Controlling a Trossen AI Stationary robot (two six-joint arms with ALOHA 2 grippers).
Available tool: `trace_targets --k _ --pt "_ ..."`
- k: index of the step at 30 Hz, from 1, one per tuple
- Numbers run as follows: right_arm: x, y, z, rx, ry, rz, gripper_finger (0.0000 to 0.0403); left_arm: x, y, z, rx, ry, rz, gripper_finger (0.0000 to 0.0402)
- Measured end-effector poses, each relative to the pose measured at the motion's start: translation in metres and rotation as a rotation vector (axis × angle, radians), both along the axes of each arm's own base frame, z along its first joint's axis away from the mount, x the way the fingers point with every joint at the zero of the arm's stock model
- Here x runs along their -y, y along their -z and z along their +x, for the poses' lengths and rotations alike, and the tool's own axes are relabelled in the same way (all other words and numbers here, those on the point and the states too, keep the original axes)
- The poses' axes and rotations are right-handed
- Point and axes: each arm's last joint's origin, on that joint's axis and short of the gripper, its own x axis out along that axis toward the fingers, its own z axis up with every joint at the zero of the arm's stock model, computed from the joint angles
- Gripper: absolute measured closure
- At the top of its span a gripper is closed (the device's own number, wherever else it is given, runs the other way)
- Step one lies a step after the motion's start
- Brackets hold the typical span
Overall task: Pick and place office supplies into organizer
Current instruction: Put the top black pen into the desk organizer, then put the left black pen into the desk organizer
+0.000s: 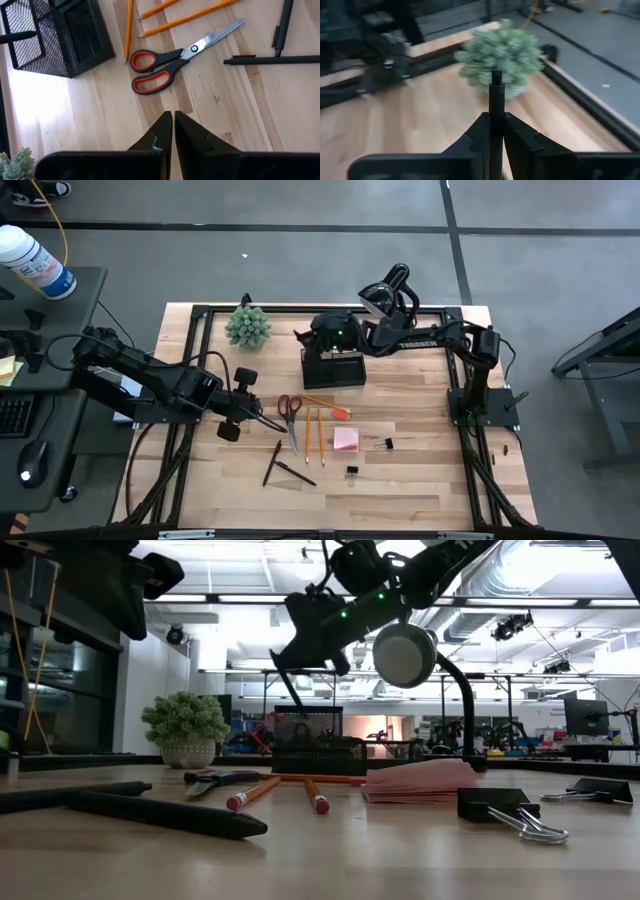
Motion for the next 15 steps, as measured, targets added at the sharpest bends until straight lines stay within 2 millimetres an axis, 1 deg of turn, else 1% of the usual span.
trace_targets --k 4,9,13,15 --pt "-0.0015 0.0003 0.0002 0.001 -0.052 0.017 0.0329 0.0003 -0.0005 0.0011 0.013 0.0 -0.003 0.0392" --pt "-0.0011 0.0006 0.0 -0.003 -0.037 0.013 0.0303 0.0003 -0.0006 0.0012 0.014 0.0 -0.003 0.0392" --pt "-0.0012 -0.0002 -0.0004 -0.004 -0.037 0.014 0.0298 0.0003 -0.0006 0.0012 0.014 0.0 -0.004 0.0392" --pt "-0.0016 -0.0042 -0.0012 0.0 -0.041 0.015 0.0299 0.0004 -0.0006 0.0012 0.014 0.0 -0.004 0.0392"
